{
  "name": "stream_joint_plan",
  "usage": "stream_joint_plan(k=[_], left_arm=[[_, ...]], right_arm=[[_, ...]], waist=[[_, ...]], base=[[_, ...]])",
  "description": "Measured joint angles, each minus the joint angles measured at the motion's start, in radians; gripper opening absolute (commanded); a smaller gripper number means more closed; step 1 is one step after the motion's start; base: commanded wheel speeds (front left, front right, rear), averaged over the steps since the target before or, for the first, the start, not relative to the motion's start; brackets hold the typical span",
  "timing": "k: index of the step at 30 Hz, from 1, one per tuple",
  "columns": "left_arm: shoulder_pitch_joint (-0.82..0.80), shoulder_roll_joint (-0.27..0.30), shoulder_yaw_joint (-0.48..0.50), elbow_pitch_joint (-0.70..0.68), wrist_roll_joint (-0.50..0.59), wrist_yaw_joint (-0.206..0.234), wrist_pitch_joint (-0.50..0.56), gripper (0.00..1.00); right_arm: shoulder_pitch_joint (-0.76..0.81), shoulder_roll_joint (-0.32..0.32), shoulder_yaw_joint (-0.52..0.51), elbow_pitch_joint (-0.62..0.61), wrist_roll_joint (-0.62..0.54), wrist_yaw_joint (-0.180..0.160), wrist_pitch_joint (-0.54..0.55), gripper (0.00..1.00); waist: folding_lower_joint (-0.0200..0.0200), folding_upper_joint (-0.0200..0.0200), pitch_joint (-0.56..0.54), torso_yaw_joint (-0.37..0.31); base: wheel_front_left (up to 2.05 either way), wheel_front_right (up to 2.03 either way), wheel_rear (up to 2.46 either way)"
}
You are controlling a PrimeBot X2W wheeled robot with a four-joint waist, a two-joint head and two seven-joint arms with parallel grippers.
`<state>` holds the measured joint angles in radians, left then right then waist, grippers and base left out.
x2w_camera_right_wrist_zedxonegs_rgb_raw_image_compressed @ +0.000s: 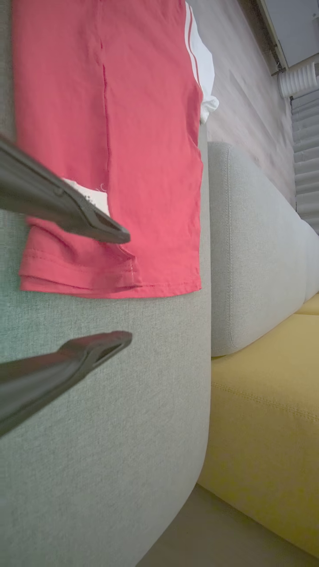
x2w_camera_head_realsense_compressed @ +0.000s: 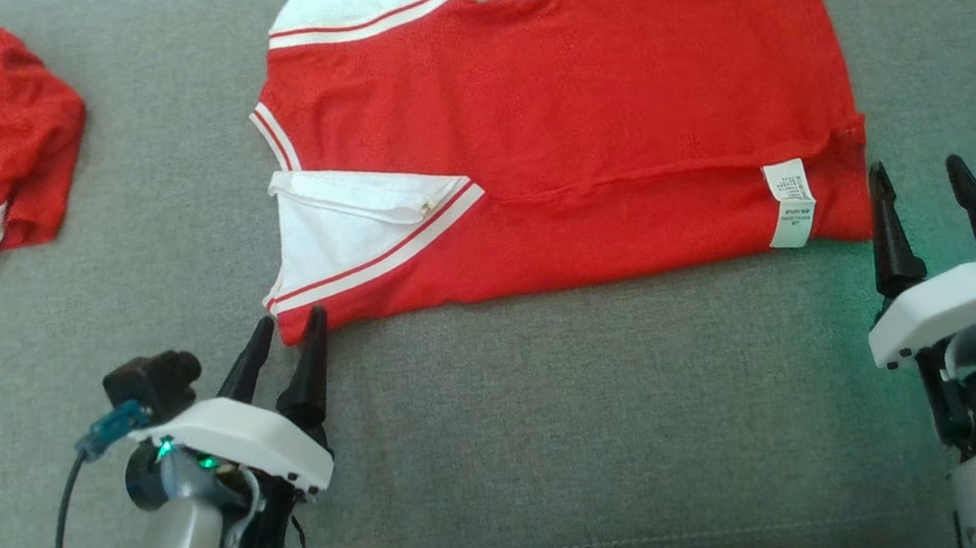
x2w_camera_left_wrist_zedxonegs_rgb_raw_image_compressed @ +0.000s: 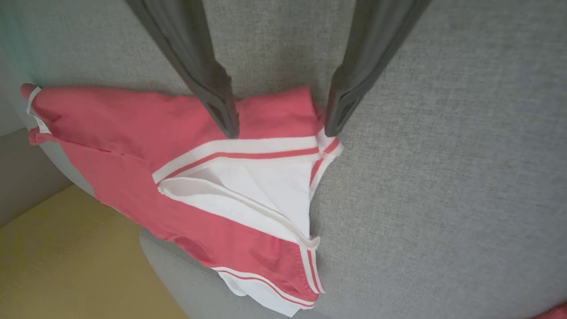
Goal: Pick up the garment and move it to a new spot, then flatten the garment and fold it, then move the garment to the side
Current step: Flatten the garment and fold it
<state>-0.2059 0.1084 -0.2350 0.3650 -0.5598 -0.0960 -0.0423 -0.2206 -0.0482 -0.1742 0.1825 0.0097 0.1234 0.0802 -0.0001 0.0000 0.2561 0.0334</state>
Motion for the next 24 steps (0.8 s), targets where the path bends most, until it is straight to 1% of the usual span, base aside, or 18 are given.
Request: stream_joint_plan(k=[9,13,14,15,16,17,24], left_arm=[[-0.002,-0.008,0.053,0.020,-0.089,0.026,0.063,1.00],[-0.006,-0.008,0.058,0.018,-0.115,0.025,0.077,1.00],[-0.007,-0.009,0.058,0.018,-0.120,0.025,0.077,0.81],[-0.008,-0.010,0.058,0.019,-0.125,0.024,0.077,0.45],[-0.009,-0.011,0.057,0.021,-0.129,0.024,0.077,0.19],[-0.011,-0.013,0.056,0.024,-0.131,0.024,0.077,0.00],[-0.018,-0.019,0.045,0.026,-0.134,0.007,0.065,0.00]], right_arm=[[0.010,0.001,0.005,-0.020,0.026,0.000,0.019,1.00],[0.009,0.001,0.012,0.013,0.044,0.000,0.041,1.00],[0.007,0.002,0.013,0.029,0.045,0.000,0.046,1.00],[0.005,0.001,0.014,0.044,0.047,0.000,0.053,1.00],[0.004,0.001,0.015,0.061,0.054,0.000,0.054,1.00],[0.003,0.002,0.015,0.078,0.060,0.000,0.061,1.00],[-0.069,0.002,0.015,0.198,0.078,0.000,0.063,1.00]], waist=[[0.0001,0.0000,0.032,-0.027],[0.0001,0.0000,0.041,-0.030],[0.0001,0.0000,0.042,-0.029],[0.0001,0.0000,0.042,-0.028],[0.0001,0.0000,0.043,-0.027],[0.0001,0.0000,0.044,-0.026],[0.0001,0.0000,0.048,-0.014]], base=[[0.00,0.00,0.00],[0.00,0.00,0.00],[0.00,0.00,0.00],[0.00,0.00,0.00],[0.00,0.00,0.00],[0.00,0.00,0.00],[0.00,0.00,0.00]])
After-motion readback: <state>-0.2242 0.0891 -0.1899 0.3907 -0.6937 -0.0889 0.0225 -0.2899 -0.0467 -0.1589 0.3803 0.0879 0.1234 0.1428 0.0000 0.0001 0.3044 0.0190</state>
